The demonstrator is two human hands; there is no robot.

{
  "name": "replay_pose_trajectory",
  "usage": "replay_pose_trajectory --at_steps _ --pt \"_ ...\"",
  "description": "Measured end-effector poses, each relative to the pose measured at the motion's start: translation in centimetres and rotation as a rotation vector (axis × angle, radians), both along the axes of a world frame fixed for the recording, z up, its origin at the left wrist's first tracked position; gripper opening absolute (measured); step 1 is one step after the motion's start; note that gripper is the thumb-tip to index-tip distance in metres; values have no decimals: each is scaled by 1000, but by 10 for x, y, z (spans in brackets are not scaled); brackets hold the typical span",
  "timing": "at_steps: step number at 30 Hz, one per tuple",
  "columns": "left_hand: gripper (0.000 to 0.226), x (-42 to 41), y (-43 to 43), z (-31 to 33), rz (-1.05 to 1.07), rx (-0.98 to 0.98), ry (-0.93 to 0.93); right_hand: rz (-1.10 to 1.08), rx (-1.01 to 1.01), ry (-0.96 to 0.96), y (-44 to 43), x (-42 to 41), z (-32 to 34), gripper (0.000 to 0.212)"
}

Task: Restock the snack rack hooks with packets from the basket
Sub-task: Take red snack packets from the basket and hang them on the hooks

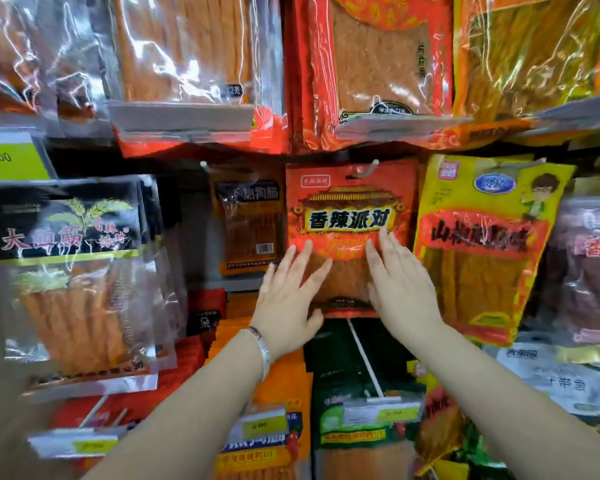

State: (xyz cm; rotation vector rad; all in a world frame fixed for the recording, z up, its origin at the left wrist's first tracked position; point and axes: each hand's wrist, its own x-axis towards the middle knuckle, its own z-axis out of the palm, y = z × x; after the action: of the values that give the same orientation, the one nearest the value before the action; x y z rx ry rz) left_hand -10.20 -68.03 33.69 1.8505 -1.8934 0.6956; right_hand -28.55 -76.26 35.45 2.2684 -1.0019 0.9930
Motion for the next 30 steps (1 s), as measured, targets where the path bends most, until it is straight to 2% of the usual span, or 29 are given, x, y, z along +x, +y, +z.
replay_pose_trajectory --at_steps 3,9,12,14,17,20,22,24,28,30 --pt "79 11 -19 0 38 95 26 -6 143 69 -20 15 6 68" --pt "85 21 -40 11 81 258 41 -67 304 150 -41 30 10 79" --pt "85 16 -35 26 83 295 96 -38 423 150 -34 31 21 74" --pt "82 9 -24 32 40 299 196 27 517 125 -22 26 28 65" --pt "65 -7 12 33 -72 253 395 167 542 -28 10 8 25 46" --pt "42 -30 69 18 -217 52 521 322 614 -312 59 -22 -2 23" --pt "29 -47 116 -9 -300 -45 622 445 770 -439 98 -44 -32 16" --pt "22 -63 168 -60 -286 -30 827 478 964 -464 137 -64 -77 17" --pt "24 -106 284 -205 -25 116 1201 421 1320 -467 225 -103 -193 17" --pt "23 -129 351 -272 179 277 1360 355 1511 -389 276 -123 -249 15"
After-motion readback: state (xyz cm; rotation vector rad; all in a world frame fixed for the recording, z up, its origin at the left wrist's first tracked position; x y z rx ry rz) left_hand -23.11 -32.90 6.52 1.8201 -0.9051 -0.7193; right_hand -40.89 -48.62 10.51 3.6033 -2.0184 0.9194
